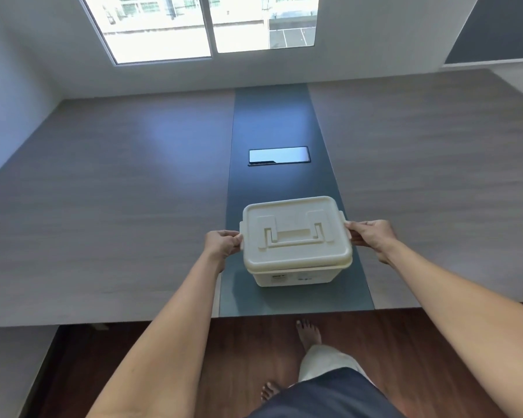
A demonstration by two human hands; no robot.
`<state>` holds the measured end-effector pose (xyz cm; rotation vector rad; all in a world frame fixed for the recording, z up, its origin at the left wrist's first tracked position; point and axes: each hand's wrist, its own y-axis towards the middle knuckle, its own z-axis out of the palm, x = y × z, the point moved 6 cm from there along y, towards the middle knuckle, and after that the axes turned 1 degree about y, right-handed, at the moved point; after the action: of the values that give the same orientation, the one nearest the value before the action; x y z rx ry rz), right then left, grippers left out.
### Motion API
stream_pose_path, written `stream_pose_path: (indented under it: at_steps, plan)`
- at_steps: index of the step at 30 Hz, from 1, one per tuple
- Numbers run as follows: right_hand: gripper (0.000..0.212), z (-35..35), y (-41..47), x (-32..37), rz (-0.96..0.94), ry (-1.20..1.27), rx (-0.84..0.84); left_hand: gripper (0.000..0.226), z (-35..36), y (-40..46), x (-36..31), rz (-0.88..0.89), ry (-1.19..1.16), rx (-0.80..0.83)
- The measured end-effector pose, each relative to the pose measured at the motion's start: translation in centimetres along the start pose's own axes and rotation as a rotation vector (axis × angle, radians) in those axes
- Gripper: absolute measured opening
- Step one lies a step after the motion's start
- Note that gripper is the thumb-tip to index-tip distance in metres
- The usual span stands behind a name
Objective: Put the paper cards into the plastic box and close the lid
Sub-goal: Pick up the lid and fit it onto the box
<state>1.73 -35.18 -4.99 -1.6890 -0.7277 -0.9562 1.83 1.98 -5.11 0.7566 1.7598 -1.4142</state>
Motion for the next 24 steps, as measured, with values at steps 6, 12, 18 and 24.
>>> stream_pose_path:
  at_steps: [6, 12, 18, 24]
  plan:
    - [0.031, -0.5, -0.2, -0.2, 0.007, -0.054, -0.016, 0.022, 0.2, 0.1, 0.9, -0.008, -0.080, -0.001]
    - [0.036, -0.3, -0.1, -0.8, 0.022, -0.021, -0.014, 0.019, 0.4, -0.1, 1.3, -0.028, -0.133, -0.022]
    - [0.039, -0.5, 0.2, -0.4, 0.059, -0.065, 0.085, 0.017, 0.3, 0.2, 2.2, -0.070, -0.145, 0.015]
    - [0.037, -0.3, -0.1, -0.4, 0.106, -0.147, 0.143, 0.020, 0.3, 0.9, 3.0, -0.091, -0.113, 0.024]
